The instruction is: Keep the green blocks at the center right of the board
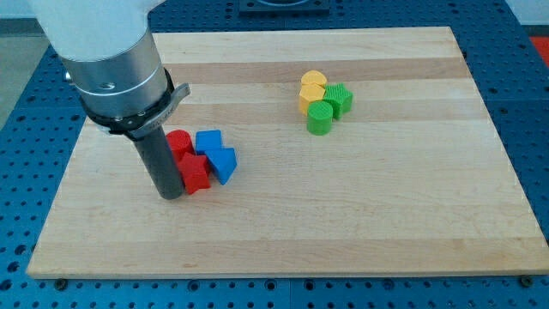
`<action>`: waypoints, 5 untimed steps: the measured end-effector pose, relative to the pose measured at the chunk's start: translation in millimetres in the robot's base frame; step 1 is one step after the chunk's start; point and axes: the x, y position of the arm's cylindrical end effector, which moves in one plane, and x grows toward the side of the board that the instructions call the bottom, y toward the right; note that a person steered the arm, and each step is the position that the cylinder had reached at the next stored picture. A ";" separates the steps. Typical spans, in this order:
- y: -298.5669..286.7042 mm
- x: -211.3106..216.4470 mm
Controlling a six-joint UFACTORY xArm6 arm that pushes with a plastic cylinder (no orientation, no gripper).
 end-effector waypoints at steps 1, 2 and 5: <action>0.0 0.0; 0.0 0.2; 130.8 52.0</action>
